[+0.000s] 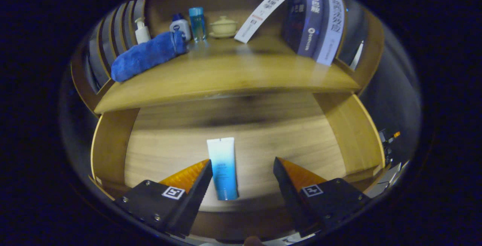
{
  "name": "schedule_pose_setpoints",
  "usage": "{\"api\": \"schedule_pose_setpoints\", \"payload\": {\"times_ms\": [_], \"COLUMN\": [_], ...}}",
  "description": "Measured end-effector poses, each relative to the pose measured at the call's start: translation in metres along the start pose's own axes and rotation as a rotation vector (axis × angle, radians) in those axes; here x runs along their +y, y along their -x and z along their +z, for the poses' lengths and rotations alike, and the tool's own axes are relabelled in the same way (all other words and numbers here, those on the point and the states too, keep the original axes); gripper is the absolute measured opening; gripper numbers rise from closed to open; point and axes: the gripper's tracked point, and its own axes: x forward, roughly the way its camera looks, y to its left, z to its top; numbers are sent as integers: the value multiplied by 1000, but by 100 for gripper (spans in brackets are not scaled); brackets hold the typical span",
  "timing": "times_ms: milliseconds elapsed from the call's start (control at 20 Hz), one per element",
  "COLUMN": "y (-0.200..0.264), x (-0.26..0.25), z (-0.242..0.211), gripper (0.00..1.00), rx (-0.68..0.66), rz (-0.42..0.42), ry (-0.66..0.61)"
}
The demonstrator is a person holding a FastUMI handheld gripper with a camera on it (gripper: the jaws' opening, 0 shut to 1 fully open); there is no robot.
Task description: Pull open the drawer, take out the items inside it, and place them on the countertop above the cabinet.
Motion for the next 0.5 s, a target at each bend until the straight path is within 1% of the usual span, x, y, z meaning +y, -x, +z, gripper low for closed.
{"api": "schedule_pose_setpoints", "payload": {"times_ms": [50,200,300,350,400,500], "y": [-2,-17,-28,-24,-28,-25], "x": [8,13,23,25,29,36], "z": [-4,-19,-30,-25,-20,-22], "gripper": [95,93,60,56,42,41], "rx": [31,129,185,176,143,122], "rz": [24,2,20,44,63,116], "ry": [7,40,29,43,34,56]}}
